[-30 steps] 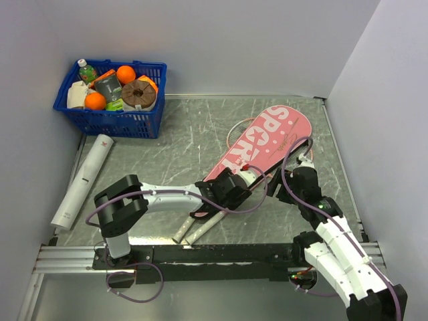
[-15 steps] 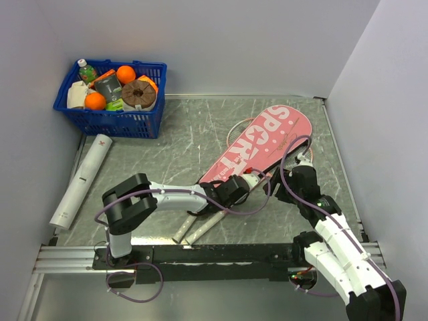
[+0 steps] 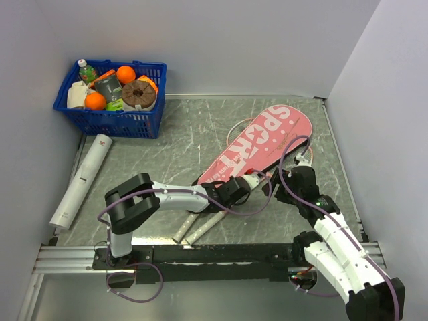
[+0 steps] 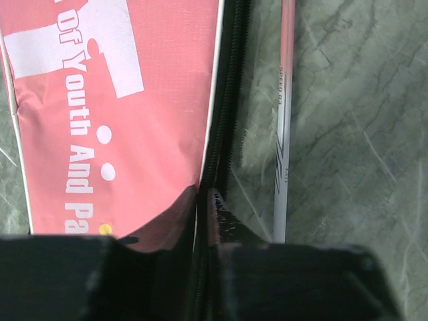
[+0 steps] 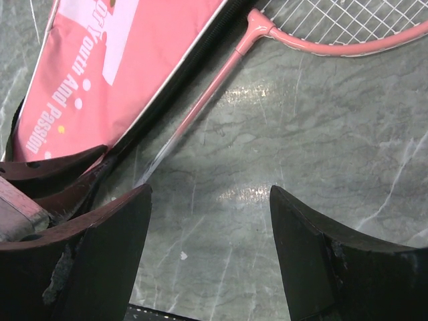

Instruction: Pack up the badminton gear

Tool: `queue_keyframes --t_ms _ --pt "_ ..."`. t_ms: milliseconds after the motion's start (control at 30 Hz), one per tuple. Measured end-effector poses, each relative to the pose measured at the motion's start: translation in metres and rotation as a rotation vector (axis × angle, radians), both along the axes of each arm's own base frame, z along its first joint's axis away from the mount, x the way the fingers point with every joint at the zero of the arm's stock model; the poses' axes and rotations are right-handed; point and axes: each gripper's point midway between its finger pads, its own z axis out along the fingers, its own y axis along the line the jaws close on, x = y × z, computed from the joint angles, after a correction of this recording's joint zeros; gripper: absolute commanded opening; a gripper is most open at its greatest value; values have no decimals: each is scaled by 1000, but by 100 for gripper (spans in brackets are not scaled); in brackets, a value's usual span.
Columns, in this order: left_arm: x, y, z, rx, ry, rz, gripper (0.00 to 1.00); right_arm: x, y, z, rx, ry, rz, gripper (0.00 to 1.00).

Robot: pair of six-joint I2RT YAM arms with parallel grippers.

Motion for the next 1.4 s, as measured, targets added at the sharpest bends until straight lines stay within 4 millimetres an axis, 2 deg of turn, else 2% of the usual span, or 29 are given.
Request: queue_keyframes --t_ms 100,300,433,533,733,833,1000,1233,1400 --pt "1 0 1 0 -5 2 1 0 0 0 1 -2 1 78" --pt "8 2 4 -5 -3 17 1 0 1 2 6 -7 4 77" --pt "22 7 14 -23 4 55 1 0 1 2 7 -8 4 78" --pt "40 18 32 -67 12 109 1 0 1 2 6 -8 3 78" --pt "90 51 84 -227 10 260 1 3 -2 -5 -10 19 -14 77" --pt "102 68 100 -289 19 319 1 7 -1 -13 -10 51 -27 76" --pt "101 68 118 -387 56 341 1 17 2 -29 -9 108 -50 72" --pt "92 57 123 -481 142 341 1 30 14 -48 25 161 -78 66" --pt "90 56 128 -517 164 347 1 39 28 -55 68 167 -93 64"
